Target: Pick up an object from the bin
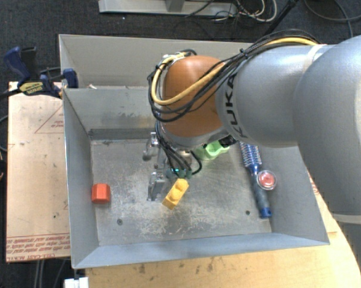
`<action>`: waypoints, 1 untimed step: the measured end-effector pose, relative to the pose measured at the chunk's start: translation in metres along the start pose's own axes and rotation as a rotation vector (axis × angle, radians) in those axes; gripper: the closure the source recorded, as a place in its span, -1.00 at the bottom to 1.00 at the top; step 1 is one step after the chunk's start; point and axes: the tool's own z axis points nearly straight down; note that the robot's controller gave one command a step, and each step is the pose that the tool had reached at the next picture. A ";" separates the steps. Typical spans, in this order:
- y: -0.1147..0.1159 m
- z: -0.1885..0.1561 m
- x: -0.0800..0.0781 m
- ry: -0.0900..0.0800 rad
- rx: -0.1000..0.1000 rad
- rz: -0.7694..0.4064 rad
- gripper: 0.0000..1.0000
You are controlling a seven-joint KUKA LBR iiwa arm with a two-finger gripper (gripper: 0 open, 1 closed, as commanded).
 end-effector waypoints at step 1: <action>-0.073 0.052 0.028 0.001 0.004 0.037 -1.00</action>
Offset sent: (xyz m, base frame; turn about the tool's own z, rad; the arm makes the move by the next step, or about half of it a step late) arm -0.0263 -0.0680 -0.0480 0.0299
